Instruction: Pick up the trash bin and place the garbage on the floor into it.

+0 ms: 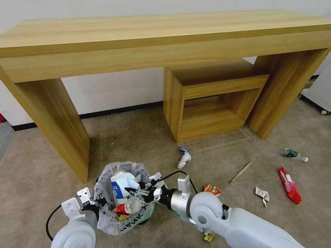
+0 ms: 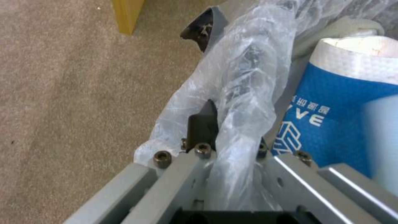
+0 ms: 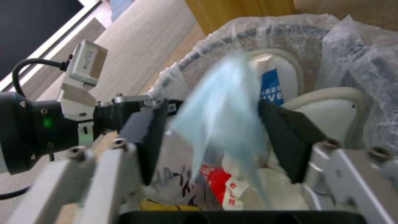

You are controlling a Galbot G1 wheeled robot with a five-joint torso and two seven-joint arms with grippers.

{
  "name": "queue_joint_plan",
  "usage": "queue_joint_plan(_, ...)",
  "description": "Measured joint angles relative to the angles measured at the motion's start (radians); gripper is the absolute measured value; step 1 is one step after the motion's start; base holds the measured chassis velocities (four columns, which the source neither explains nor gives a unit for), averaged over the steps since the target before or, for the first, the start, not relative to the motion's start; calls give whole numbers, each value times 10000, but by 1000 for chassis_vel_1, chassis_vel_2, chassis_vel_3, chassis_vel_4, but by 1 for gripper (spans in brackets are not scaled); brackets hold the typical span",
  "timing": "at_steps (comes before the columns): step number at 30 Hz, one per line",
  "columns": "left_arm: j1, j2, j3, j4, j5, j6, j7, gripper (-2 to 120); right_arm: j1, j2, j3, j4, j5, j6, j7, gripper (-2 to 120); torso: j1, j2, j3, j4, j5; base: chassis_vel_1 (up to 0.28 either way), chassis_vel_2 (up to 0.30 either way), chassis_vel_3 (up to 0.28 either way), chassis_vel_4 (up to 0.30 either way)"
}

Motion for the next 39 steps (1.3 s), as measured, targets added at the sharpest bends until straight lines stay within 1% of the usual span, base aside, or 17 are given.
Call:
queue_joint_plan(1, 0, -1, 0, 4, 1, 0, 0, 1, 4, 4, 0, -5, 0, 0, 0, 63, 0, -1, 0, 0, 0, 0, 0, 0, 0)
queue_joint_plan(2, 2, -10, 5, 29, 19, 6, 0, 1, 40, 27, -6, -38, 0, 0, 3, 71, 0, 0, 0, 0, 0, 0, 0, 0, 0)
queue_joint_plan(3, 2, -10, 5, 29, 19, 6, 0, 1, 40, 27, -6, -38, 0, 0, 3, 71, 0, 0, 0, 0, 0, 0, 0, 0, 0)
queue_joint_plan(6, 13, -22, 2, 37, 25, 7, 5, 1, 214, 69, -60, -82, 8, -24, 15, 86, 0, 0, 0, 0, -1, 0, 0, 0, 0)
queue_joint_plan(10, -4, 0, -41, 39, 24, 9, 6, 1, 397, 203, -7, -222, -55, 167, 138, 99, 0, -1, 0, 1, 0, 0, 0, 0, 0)
queue_joint_plan(14, -16, -16, -65, 51, 68, 72, 15, 1, 552, 387, 582, -342, -259, 377, 276, 100, 0, 0, 0, -1, 0, 0, 0, 0, 0)
queue_joint_plan(16, 3, -31, -104, 38, 122, 206, 5, 1, 776, 551, 1437, -424, -170, 103, 913, 100, 0, 0, 0, 1, -1, 0, 0, 0, 0)
queue_joint_plan(18, 5, -30, -106, 36, 124, 210, 4, 1, 786, 558, 1481, -428, -153, 78, 959, 100, 0, -1, 0, 1, -1, 0, 0, 0, 0)
queue_joint_plan(20, 46, 13, -148, -11, 142, 290, -14, 1, 973, 525, 2696, -533, 479, -1086, 2817, 100, 0, -1, 1, 4, 0, 0, 0, 0, 0)
queue_joint_plan(22, 50, 35, -155, -18, 143, 298, -14, 1, 981, 447, 2945, -537, 689, -1447, 3348, 100, 0, -1, 0, 3, 0, 0, 0, 0, 0)
queue_joint_plan(23, 58, 95, -167, -51, 155, 307, -12, 1, 901, 240, 3487, -509, 1329, -2196, 4550, 100, 0, 0, 0, 0, 1, 0, 0, 0, 0)
queue_joint_plan(25, 60, 147, -157, -90, 154, 314, 12, 1, 499, 2, 4090, -321, 1989, -2761, 5624, 100, 1, -1, 0, -2, 2, 0, 0, 0, 0)
queue_joint_plan(28, 43, 149, -100, -94, 177, 314, 32, 1, -5, -168, 4496, -73, 2279, -3130, 6493, 100, 1, 0, -1, 0, 0, 0, 0, 0, 0)
queue_joint_plan(30, 29, 134, -5, -95, 221, 314, 54, 1, -641, -340, 4678, 384, 3011, -3378, 8186, 100, 1, -1, 0, -1, 4, 0, 0, 0, 0)
queue_joint_plan(31, 29, 134, -5, -95, 221, 314, 54, 1, -641, -340, 4678, 384, 3011, -3378, 8186, 100, 1, -1, 0, -1, 4, 0, 0, 0, 0)
queue_joint_plan(34, 25, 97, 81, -96, 305, 314, 79, 1, -1412, -621, 5082, 879, 3794, -3545, 9420, 100, 1, 0, -1, 0, 1, 0, 0, 0, 0)
queue_joint_plan(39, 32, 20, 140, -99, 420, 315, 101, 1, -2149, -786, 5675, 1073, 4025, -3643, 9806, 100, 1, -1, -1, 0, 1, 0, 0, 0, 0)
